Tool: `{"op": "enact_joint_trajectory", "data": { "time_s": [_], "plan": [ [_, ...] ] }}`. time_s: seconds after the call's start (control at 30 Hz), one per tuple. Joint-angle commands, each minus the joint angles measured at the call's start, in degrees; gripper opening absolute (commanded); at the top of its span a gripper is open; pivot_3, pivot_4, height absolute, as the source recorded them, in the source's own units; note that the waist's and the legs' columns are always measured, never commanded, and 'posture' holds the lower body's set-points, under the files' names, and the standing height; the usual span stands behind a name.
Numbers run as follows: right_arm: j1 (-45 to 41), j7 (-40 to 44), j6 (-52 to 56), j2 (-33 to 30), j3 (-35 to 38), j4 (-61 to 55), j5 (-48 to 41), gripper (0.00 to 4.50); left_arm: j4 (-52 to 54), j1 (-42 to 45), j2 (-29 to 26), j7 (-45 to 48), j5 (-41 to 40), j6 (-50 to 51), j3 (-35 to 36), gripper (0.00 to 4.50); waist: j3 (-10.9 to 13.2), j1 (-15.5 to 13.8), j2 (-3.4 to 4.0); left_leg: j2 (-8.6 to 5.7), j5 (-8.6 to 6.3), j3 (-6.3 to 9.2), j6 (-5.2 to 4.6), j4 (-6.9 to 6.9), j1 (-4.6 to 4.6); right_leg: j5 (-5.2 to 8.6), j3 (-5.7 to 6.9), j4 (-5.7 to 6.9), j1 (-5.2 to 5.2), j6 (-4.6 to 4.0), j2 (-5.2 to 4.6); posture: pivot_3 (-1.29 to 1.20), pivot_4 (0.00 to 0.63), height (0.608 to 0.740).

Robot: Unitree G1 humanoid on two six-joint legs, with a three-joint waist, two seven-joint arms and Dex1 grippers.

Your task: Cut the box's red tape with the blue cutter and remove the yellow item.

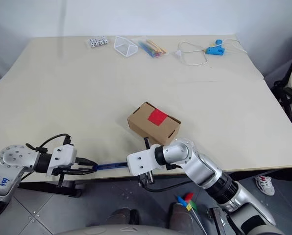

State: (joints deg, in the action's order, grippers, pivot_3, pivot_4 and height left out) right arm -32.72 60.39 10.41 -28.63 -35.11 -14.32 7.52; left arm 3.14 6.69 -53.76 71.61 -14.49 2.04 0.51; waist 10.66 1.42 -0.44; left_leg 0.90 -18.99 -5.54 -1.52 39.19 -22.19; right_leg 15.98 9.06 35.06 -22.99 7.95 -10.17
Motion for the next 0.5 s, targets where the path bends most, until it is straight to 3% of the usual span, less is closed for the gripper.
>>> {"op": "enact_joint_trajectory", "data": {
  "time_s": [0.03,0.5],
  "plan": [
    [0.1,-0.2,-1.1,0.2,1.1,-0.8,0.2,0.02,-2.0,0.8,0.5,-0.2,1.6,-0.5,-1.3,0.79,0.0,-0.1,0.00,0.00,0.00,0.00,0.00,0.00,0.00,0.00,0.00,0.00,0.00,0.00,0.00,0.00,0.150,0.740],
    [2.6,-2.5,-3.8,1.4,-0.4,3.5,2.7,0.02,-2.4,1.1,0.2,0.8,1.1,-1.0,-1.6,0.79,0.0,0.0,0.02,0.01,0.01,0.01,0.01,0.00,0.13,0.00,0.01,0.00,0.15,0.00,0.00,0.00,0.150,0.740]
  ]
}}
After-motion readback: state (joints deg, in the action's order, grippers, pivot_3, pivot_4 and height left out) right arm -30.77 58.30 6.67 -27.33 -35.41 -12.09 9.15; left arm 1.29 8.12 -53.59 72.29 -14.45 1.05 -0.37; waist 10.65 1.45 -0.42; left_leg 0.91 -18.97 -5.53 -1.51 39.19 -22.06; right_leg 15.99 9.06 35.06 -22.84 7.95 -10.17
